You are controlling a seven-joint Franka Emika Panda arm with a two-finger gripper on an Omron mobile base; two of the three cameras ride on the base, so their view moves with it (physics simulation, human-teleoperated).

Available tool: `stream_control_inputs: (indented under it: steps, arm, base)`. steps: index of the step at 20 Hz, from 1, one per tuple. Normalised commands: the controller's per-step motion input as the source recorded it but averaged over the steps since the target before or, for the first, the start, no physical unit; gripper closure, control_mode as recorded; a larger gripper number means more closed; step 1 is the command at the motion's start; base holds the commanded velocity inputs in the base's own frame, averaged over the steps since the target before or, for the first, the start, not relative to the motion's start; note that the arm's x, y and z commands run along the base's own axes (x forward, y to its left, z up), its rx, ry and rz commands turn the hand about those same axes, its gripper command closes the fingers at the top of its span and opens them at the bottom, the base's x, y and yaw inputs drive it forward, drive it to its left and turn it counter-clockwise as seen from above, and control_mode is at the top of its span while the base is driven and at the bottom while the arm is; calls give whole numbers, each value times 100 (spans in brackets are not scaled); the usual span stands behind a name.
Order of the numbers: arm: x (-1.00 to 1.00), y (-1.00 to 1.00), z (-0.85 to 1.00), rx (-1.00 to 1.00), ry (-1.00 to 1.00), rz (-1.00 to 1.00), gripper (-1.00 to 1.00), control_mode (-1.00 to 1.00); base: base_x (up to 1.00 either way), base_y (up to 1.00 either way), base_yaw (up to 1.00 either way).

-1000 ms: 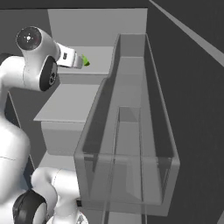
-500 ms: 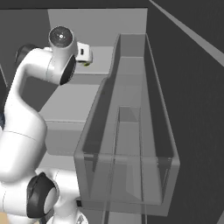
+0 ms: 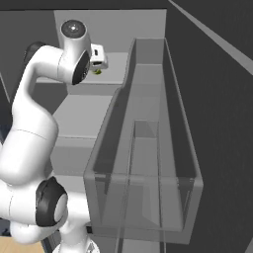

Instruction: Grab a lemon wedge from the fridge and one ice cube from the ice bowl, and put them in the glass of lemonade.

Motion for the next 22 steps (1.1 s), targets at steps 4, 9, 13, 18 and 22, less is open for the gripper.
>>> stream_control_inputs:
  steps: [4, 9, 13, 18, 22]
  arm:
    - [31, 10, -16, -9, 9, 0, -100, -100]
    - [4, 0, 0, 0, 1, 0, -100, -100]
    - [31, -8, -1, 0, 0, 0, -100, -100]
    - [60, -7, 0, 0, 3, 2, -100, -100]
    - [50, 0, 0, 0, 5, 5, -100, -100]
  base:
    - [0, 0, 0]
    - [0, 0, 0]
    - [0, 0, 0]
    - [0, 0, 0]
    - [0, 0, 0]
